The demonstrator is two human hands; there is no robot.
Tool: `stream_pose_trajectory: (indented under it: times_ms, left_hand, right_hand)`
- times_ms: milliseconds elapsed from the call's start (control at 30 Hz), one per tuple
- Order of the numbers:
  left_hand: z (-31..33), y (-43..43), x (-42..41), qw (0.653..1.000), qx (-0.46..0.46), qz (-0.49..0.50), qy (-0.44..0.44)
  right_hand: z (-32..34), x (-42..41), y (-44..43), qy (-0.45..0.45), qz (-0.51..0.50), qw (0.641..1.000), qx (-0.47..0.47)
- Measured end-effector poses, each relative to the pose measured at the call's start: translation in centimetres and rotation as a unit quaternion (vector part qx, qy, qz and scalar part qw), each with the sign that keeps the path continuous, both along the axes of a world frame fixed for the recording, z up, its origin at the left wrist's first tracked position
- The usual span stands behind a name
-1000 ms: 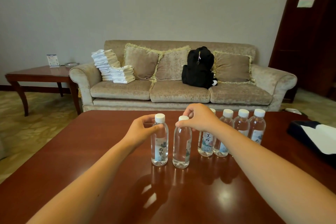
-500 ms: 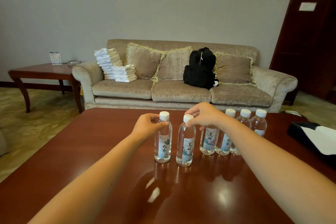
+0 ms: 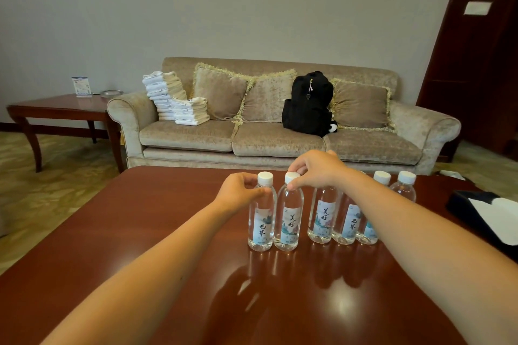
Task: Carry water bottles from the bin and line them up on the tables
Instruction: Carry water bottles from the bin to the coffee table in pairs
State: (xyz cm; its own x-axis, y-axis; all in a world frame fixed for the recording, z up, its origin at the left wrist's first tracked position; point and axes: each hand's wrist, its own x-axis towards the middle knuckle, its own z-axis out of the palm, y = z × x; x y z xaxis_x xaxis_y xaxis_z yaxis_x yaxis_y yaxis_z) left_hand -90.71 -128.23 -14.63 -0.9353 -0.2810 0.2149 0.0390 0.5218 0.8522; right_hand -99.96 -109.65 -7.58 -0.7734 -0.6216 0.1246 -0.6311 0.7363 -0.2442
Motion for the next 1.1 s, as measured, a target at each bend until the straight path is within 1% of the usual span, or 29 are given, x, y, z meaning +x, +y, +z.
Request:
stream_pose_trajectory:
  times_ms: [367,700,933,1033,1100]
  left_hand:
    - [0.1,1.3,-2.6,1.000,0.011,-0.004,0.008]
    - [0.2,2.1,-3.0,1.000,0.017,-0.019,0.008]
    - [0.2,1.9,-2.8,0.999,0.029,-0.022,0.010]
    - [0.2,2.0,-2.6,0.999,0.041,-0.032,0.015]
    - [0.1,2.1,-2.3,0.998,0.034,-0.040,0.016]
  right_hand:
    - [0.1,-1.8,0.9,0.011,-0.010,1.000,0.000]
    - [0.0,-1.9,1.6,0.015,-0.032,0.999,-0.006]
    - [-0.4,-1.7,1.5,0.001,-0.052,0.998,-0.023]
    - [-1.0,-1.4,1.7,0.019,-0.053,0.998,-0.024]
    - [-1.4,-0.9,2.0,0.049,-0.054,0.997,-0.006]
